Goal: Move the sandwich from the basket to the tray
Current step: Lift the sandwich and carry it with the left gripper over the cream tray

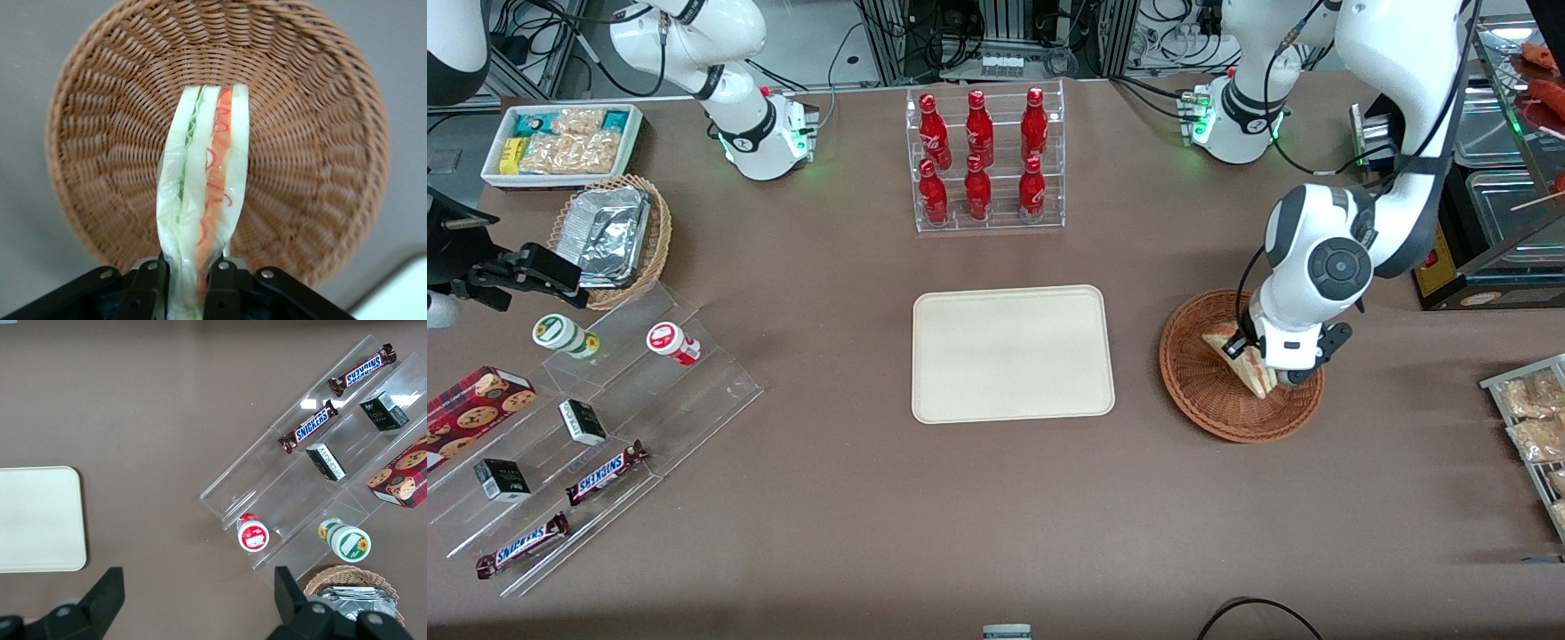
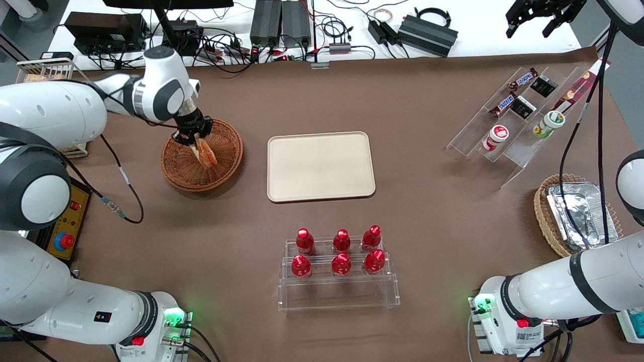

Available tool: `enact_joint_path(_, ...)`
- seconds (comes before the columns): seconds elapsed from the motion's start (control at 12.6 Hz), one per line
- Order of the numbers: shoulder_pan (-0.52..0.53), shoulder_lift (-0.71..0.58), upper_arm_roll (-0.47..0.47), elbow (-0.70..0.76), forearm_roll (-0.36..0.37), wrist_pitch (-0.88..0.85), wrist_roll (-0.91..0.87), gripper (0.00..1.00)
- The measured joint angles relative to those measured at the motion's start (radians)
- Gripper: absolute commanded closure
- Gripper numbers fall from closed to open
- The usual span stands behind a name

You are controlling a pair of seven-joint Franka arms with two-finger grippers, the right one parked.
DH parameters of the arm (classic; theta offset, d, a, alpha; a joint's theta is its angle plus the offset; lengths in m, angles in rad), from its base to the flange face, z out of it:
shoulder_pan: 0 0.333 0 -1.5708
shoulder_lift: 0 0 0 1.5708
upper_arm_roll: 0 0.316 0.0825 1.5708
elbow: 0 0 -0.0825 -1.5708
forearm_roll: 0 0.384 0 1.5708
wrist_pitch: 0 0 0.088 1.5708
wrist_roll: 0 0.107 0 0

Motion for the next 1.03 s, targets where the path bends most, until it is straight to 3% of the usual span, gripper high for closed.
enact_joint_path(0.16,-0.042,-0.014,-0.001,0.067,0.000,-0.138,0.060,0.91)
enact_joint_path(0.48,-0.147,0.005,-0.003,0.115,-0.001,-0.175,0.149,0.92)
enact_joint_path(1.03,-0.390,0.242,-0.006,0.340,-0.036,-0.172,0.025,0.92)
